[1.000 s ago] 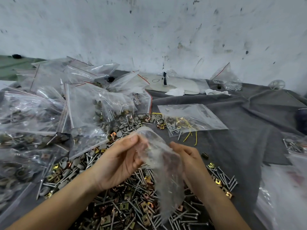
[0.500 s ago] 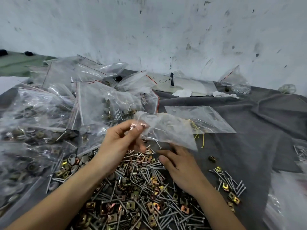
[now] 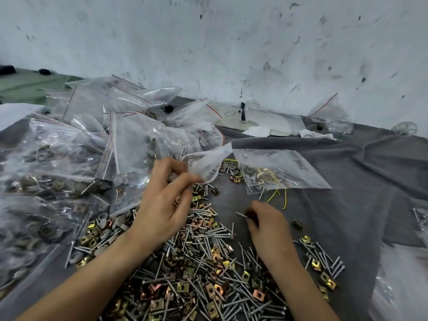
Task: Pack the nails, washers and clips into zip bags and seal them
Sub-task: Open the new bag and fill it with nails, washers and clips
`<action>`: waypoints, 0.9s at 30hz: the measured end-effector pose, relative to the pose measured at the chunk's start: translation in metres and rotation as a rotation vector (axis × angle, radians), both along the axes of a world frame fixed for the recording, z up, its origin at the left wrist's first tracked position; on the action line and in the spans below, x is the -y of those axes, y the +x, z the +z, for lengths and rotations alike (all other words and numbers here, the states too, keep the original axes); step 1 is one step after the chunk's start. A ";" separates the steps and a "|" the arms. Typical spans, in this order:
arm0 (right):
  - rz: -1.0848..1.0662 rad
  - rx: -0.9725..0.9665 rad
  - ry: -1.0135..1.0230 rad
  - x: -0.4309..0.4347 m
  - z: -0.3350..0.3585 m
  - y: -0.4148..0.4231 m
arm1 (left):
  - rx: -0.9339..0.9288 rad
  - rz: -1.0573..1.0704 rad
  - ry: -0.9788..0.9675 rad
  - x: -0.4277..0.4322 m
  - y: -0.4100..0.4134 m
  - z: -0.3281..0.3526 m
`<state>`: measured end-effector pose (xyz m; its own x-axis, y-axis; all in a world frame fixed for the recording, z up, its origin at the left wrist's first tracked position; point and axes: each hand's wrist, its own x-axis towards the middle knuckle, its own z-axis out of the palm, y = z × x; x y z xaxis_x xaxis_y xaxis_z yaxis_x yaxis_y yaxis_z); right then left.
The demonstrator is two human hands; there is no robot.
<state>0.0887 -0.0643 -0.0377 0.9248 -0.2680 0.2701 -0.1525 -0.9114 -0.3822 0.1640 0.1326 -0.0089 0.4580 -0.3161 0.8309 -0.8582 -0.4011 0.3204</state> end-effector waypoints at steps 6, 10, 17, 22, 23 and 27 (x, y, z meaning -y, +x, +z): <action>0.055 0.663 0.017 -0.008 0.026 -0.020 | -0.019 -0.090 0.325 0.006 -0.005 -0.003; 0.195 0.853 -0.118 -0.023 0.029 -0.029 | -0.034 -0.185 0.463 0.010 -0.010 -0.005; 0.226 0.702 -0.173 -0.032 0.024 -0.024 | -0.051 -0.245 0.444 0.012 -0.013 -0.008; 0.135 0.726 0.053 -0.029 0.024 -0.025 | -0.104 -0.164 0.310 0.012 -0.011 -0.011; 0.109 0.662 0.058 -0.025 0.023 -0.025 | -0.125 -0.144 0.266 0.012 -0.011 -0.011; 0.232 0.084 -0.051 -0.019 0.010 -0.018 | -0.176 -0.077 0.070 0.013 -0.008 -0.013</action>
<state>0.0709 -0.0454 -0.0274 0.9335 -0.0351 0.3568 0.0936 -0.9368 -0.3371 0.1557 0.1200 -0.0216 0.5662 -0.4101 0.7150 -0.8205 -0.3631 0.4415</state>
